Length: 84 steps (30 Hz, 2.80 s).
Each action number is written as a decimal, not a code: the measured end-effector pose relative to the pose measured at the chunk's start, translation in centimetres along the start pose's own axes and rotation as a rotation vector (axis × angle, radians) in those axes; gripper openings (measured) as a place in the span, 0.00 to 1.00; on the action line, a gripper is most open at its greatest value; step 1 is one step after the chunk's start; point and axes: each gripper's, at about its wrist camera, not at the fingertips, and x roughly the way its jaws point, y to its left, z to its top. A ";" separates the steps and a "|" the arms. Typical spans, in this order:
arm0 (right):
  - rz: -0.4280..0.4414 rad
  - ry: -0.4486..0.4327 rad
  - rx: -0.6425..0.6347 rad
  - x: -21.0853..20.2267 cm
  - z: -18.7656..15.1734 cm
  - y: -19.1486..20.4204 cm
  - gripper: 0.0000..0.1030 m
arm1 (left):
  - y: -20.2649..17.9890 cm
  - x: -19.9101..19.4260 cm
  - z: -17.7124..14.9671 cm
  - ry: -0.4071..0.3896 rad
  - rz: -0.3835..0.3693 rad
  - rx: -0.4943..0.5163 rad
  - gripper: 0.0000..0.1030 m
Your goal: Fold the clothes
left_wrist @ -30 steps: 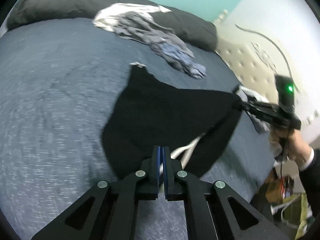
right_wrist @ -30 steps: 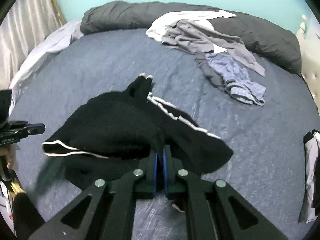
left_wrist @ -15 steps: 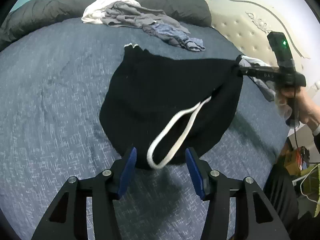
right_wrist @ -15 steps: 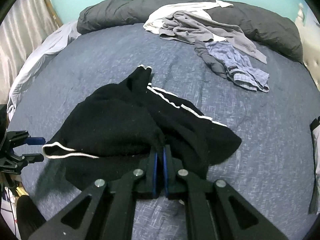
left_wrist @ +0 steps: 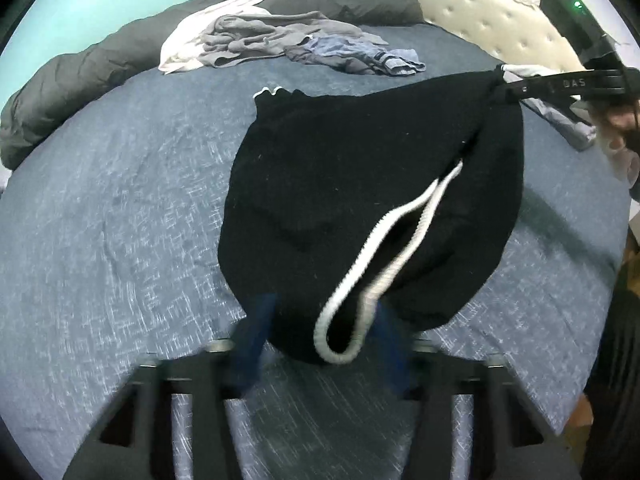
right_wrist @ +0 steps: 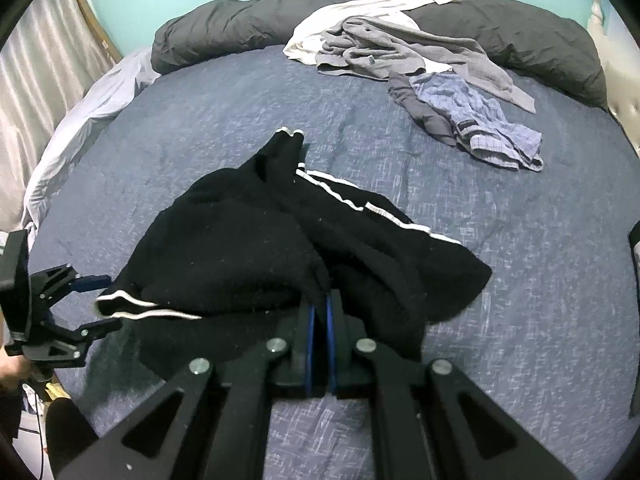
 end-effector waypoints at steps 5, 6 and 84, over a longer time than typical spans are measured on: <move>0.017 -0.011 -0.008 -0.4 -0.4 0.6 0.07 | 1.2 0.1 1.2 -0.022 -0.011 -0.028 0.10; 0.018 -0.018 -0.009 -0.6 -0.5 0.8 0.10 | 1.4 -0.3 1.6 -0.033 -0.010 -0.031 0.10; 0.211 -0.121 -0.192 -11.5 -2.3 5.5 0.05 | -7.0 -13.2 8.1 -0.189 -0.111 -0.037 0.08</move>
